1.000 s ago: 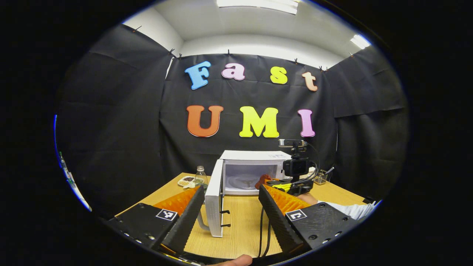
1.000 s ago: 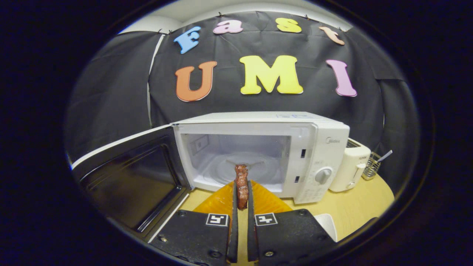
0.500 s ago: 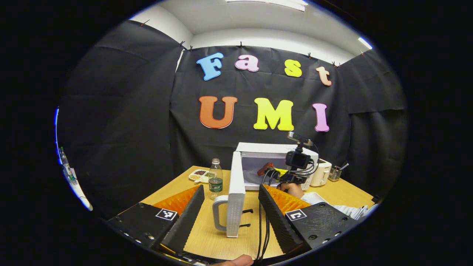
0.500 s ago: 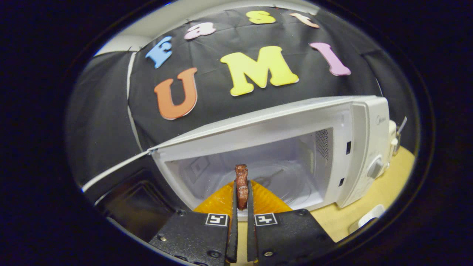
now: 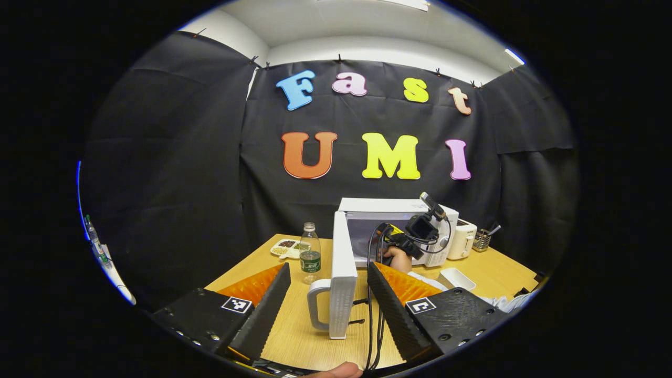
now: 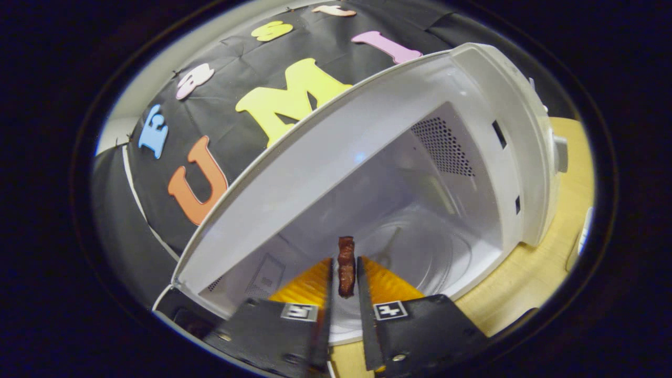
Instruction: Open the microwave oven with the left hand, put the food in, and close the microwave oven.
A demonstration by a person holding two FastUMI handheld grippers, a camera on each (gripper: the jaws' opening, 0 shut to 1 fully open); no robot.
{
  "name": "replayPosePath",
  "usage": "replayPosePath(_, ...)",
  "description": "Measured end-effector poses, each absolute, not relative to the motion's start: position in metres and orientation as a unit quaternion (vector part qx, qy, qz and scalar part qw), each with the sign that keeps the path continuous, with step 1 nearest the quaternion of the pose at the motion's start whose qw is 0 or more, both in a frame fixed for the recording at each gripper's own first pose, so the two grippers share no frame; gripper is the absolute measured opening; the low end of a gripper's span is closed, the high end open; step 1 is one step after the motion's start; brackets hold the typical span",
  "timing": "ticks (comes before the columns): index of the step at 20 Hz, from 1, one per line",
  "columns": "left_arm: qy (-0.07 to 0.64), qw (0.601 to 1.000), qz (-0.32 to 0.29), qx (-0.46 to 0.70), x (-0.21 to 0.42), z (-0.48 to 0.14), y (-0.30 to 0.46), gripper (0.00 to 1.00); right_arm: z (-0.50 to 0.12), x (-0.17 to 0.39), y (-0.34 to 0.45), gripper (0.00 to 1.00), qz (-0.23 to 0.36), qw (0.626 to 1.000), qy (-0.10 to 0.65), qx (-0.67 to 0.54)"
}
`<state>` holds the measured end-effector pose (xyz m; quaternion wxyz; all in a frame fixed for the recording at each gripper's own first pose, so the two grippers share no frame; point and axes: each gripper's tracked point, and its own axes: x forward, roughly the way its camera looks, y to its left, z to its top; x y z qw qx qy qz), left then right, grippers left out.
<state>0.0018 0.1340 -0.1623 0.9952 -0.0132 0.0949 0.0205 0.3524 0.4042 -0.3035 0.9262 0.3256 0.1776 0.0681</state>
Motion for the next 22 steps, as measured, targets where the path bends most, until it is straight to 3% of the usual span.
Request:
replayPosePath(2,0.096,0.995,0.021,-0.010,0.002,-0.162,0.134,0.91,-0.301,0.349,0.393,0.80,0.054,0.928,0.172,0.327)
replayPosePath(3,0.098,0.995,0.021,-0.010,0.002,-0.162,0.134,0.91,-0.300,0.344,0.391,0.94,0.053,0.928,0.168,0.328)
replayPosePath(4,0.097,0.995,0.020,-0.011,0.001,-0.161,0.133,0.90,-0.299,0.342,0.388,0.85,0.050,0.930,0.168,0.323)
replayPosePath(5,0.096,0.995,0.019,-0.012,-0.002,-0.159,0.131,0.90,-0.296,0.338,0.385,0.98,0.052,0.932,0.165,0.319)
replayPosePath(6,0.096,0.995,0.017,-0.012,-0.004,-0.159,0.130,0.91,-0.293,0.335,0.384,0.86,0.055,0.933,0.164,0.316)
replayPosePath(7,0.095,0.995,0.016,-0.012,-0.006,-0.158,0.128,0.91,-0.290,0.331,0.382,0.99,0.057,0.934,0.164,0.312)
replayPosePath(8,0.093,0.995,0.018,-0.012,-0.008,-0.156,0.128,0.90,-0.286,0.326,0.379,0.86,0.058,0.936,0.160,0.309)
replayPosePath(9,0.091,0.996,0.018,-0.013,-0.010,-0.155,0.127,0.90,-0.280,0.321,0.377,0.99,0.062,0.937,0.156,0.305)
replayPosePath(16,0.078,0.996,0.030,-0.002,-0.024,-0.153,0.141,0.91,-0.242,0.245,0.338,0.99,0.100,0.954,0.134,0.249)
replayPosePath(22,0.073,0.996,0.040,-0.012,-0.036,-0.160,0.156,0.90,-0.212,0.142,0.273,0.98,0.136,0.961,0.141,0.194)
